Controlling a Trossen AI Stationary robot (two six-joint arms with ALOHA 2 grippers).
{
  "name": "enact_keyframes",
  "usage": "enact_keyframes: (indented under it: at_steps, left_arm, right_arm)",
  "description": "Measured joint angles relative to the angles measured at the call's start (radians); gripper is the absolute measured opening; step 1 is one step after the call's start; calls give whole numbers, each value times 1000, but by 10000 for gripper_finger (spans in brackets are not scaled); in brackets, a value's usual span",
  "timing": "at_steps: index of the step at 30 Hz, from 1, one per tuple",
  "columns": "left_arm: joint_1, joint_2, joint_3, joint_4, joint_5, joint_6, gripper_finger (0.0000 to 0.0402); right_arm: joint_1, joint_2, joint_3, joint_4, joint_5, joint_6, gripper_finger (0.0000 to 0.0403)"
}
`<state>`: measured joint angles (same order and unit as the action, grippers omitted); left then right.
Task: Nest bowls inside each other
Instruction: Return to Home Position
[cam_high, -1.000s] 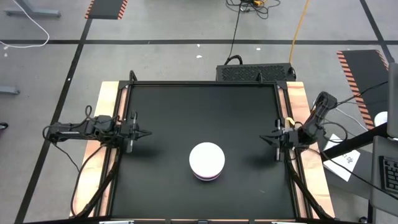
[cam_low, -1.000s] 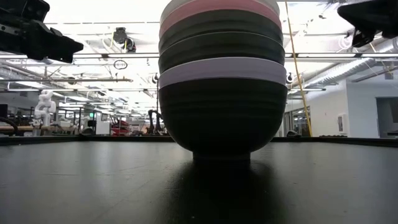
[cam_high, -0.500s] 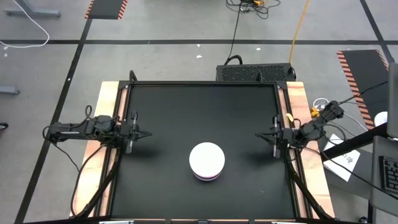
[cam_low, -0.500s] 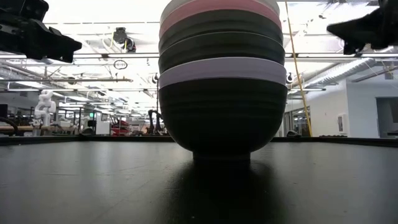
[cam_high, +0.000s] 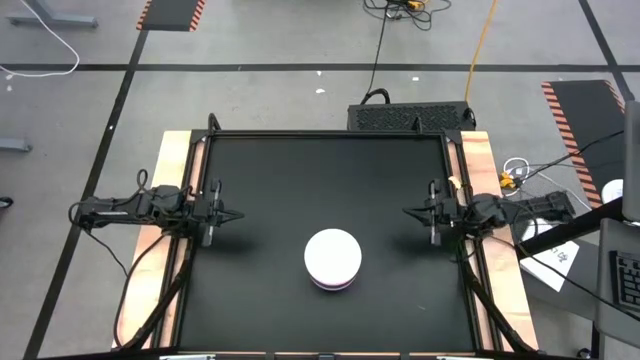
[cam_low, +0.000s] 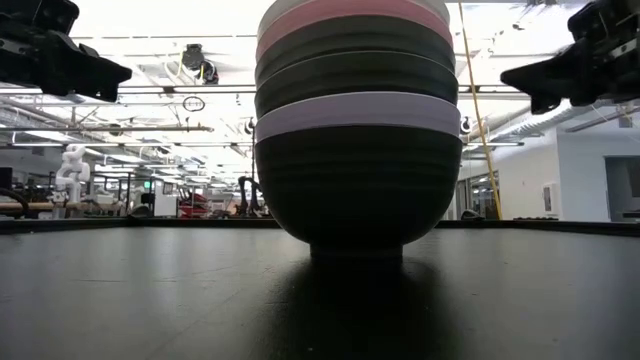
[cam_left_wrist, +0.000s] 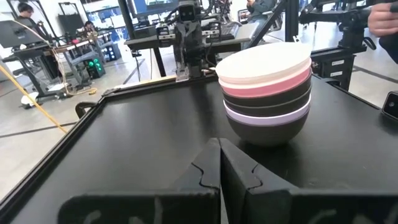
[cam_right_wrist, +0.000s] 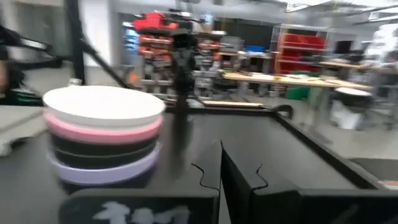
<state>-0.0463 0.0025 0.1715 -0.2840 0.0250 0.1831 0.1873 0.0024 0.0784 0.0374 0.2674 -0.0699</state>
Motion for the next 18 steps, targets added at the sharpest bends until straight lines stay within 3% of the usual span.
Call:
enact_keyframes:
  at_steps: [4, 18]
  left_arm:
    - [0, 0, 0, -4, 0, -3, 0]
    - [0, 0, 0, -8, 0, -5, 0]
  right_arm:
    - [-73, 0, 0, -4, -172, 19, 0]
    - [-203, 0, 0, -25, -301, 69, 0]
